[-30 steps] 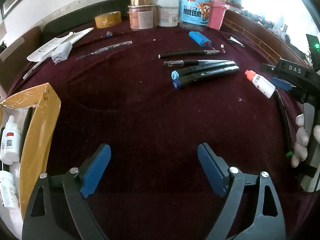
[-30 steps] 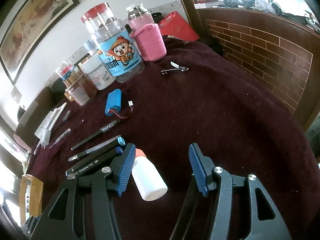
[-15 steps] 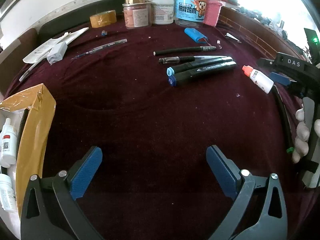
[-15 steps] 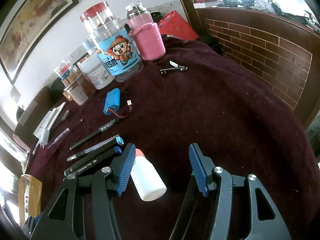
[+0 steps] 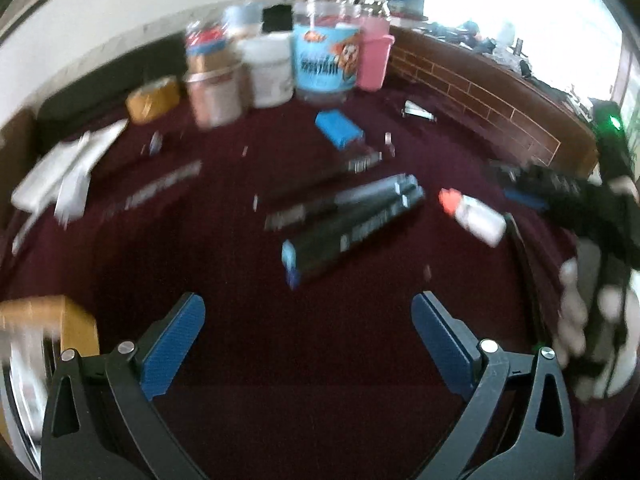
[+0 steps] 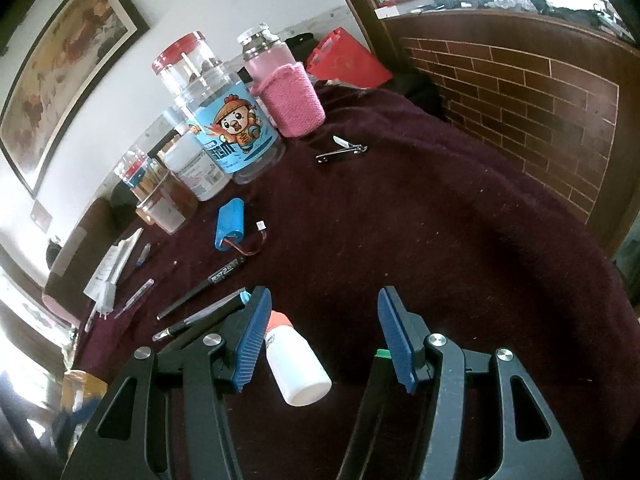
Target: Organize rigid objects
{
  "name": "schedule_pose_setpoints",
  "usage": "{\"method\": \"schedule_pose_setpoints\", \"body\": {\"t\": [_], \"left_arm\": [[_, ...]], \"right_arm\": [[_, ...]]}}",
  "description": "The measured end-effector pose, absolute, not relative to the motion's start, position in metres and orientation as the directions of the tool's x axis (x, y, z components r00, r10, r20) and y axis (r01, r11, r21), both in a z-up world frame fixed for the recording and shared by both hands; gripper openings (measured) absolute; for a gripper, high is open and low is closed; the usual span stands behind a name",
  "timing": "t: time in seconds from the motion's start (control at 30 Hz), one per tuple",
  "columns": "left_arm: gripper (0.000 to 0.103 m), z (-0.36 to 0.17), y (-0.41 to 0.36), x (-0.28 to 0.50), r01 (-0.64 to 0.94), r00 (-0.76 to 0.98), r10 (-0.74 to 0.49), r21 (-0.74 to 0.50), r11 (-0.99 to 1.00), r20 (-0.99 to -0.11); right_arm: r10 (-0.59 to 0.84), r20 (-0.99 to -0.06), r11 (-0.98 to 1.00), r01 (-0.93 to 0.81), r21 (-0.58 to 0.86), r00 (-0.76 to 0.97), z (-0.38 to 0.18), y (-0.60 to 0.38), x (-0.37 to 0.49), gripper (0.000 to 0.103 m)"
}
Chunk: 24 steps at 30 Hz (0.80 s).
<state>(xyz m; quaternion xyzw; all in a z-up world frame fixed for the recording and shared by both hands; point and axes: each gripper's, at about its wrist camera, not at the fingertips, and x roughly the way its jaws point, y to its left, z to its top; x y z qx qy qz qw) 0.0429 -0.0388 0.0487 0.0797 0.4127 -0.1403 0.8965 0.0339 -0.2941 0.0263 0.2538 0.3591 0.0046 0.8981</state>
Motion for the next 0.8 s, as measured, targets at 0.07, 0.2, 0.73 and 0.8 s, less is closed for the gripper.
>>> {"method": "schedule_pose_setpoints", "body": {"t": [0.07,0.2,0.73,0.8], "left_arm": [[0.103,0.049,-0.05,0.066,0.329,0.623,-0.185,0.04,0.943,-0.76],[0.103,0.04,-0.066,0.104,0.339,0.609,-0.178,0.051,0.94,-0.773],[0.027,0.024,-0.076,0.056,0.459,0.439,-0.255,-0.029,0.888,-0.861],[0.027,0.024,-0.063,0.037,0.453,0.42,-0.277,-0.065,0.889,-0.864]], "right_arm": [[0.187,-0.645,0.872,0.177,0.456,0.741,0.026,-0.294,0.034,0.05],[0.19,-0.647,0.865,0.187,0.467,0.738,0.024,-0.298,0.035,0.05],[0.186,-0.679,0.864,0.21,0.457,0.71,0.014,-0.302,0.038,0.05],[0.187,-0.685,0.863,0.215,0.457,0.704,0.012,-0.303,0.038,0.05]]}}
